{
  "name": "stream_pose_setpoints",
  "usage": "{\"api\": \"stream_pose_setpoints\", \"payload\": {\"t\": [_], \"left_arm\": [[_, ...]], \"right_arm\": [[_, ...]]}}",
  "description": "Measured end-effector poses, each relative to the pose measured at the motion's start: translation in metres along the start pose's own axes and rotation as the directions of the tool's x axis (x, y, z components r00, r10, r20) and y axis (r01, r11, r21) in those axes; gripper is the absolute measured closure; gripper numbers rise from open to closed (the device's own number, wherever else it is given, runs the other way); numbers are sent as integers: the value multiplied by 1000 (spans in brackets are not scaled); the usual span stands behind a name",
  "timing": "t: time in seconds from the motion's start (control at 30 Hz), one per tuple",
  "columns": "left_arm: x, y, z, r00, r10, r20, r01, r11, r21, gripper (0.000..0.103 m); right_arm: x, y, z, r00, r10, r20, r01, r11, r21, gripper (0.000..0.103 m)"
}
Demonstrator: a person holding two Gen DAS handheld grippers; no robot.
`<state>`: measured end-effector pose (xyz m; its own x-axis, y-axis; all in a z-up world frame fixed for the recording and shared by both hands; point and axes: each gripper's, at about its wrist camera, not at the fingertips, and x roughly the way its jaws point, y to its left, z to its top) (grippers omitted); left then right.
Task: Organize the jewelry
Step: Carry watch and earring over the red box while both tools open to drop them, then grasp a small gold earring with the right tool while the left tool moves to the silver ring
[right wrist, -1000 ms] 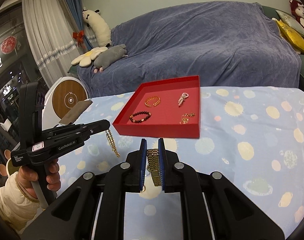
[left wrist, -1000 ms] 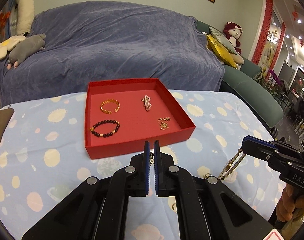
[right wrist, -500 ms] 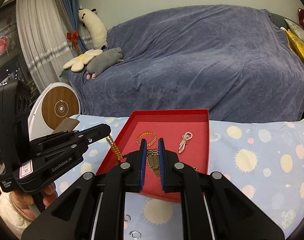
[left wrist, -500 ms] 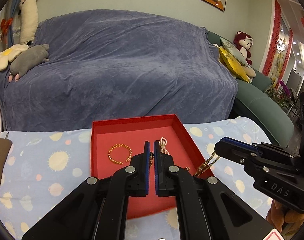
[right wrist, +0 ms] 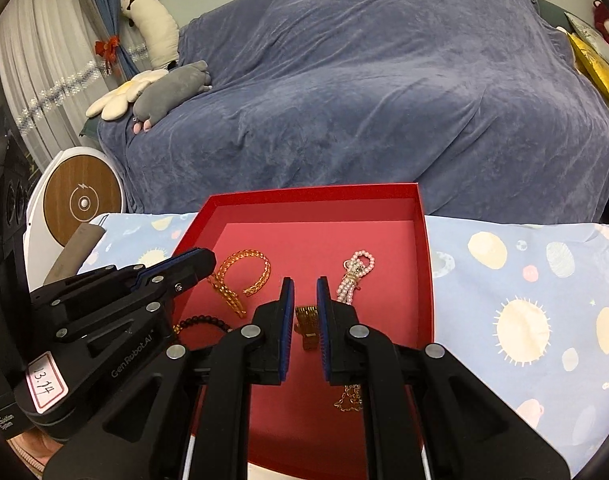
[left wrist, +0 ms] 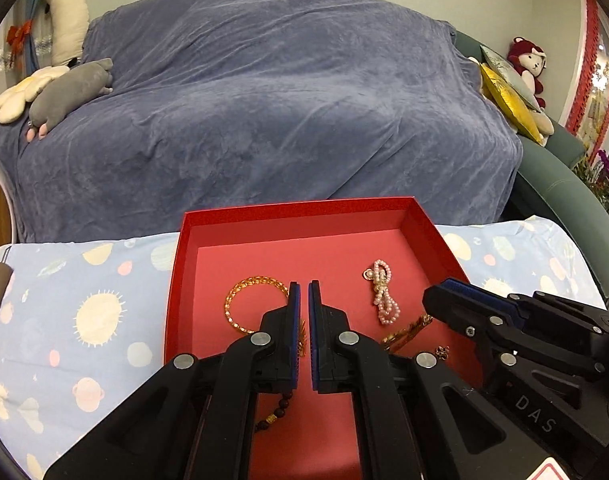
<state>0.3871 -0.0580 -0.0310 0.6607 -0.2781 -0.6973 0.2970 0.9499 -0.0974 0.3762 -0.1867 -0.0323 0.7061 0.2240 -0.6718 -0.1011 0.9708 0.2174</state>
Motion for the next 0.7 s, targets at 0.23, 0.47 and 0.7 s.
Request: {"api": "stream_pose_setpoints", "payload": {"t": [0.23, 0.47, 0.7], "left_arm": [[-11, 13, -7, 1000, -9, 15, 9, 999, -46, 77], [-56, 20, -55, 999, 7, 39, -5, 999, -41, 67], [-89, 31, -132, 1000, 12, -18, -14, 995, -94, 67]], "right_arm": [[-31, -2, -9, 998, 21, 53, -21, 1000, 1, 86], [-89, -11, -57, 996, 39, 86, -40, 999, 13, 80], [-138, -25, -135, 997, -37, 62, 34, 998, 43, 78]]}}
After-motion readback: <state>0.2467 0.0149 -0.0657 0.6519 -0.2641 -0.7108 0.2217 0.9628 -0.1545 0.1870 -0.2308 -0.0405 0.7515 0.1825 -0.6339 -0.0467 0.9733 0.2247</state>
